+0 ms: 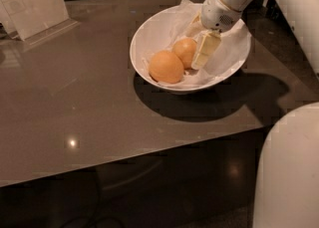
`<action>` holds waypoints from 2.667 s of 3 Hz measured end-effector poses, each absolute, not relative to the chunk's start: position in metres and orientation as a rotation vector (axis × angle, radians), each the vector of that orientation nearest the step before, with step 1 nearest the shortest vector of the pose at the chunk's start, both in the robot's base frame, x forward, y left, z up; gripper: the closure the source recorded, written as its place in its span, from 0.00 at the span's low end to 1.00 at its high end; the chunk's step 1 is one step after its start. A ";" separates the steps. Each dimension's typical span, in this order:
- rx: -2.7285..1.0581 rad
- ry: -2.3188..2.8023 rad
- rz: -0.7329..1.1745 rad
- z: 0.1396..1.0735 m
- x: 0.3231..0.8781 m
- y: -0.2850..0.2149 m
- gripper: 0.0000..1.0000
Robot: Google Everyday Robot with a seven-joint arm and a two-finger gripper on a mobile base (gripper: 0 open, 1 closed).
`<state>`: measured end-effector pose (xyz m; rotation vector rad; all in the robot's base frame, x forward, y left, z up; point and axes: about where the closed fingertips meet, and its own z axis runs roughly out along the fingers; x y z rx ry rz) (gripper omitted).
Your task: Pick orange from white bowl
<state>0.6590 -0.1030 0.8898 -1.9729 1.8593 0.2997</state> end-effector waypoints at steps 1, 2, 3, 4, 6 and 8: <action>-1.974 1.854 0.325 0.879 0.665 -0.099 0.21; -1.977 1.857 0.346 0.870 0.668 -0.097 0.21; -1.974 1.881 0.368 0.857 0.668 -0.097 0.63; -1.974 1.881 0.368 0.857 0.668 -0.097 0.86; -1.752 1.821 0.369 0.925 0.628 -0.125 1.00; -1.565 1.791 0.418 0.968 0.564 -0.149 1.00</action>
Offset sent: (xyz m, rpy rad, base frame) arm 0.0045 0.0010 -0.0267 0.0121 0.0619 0.0207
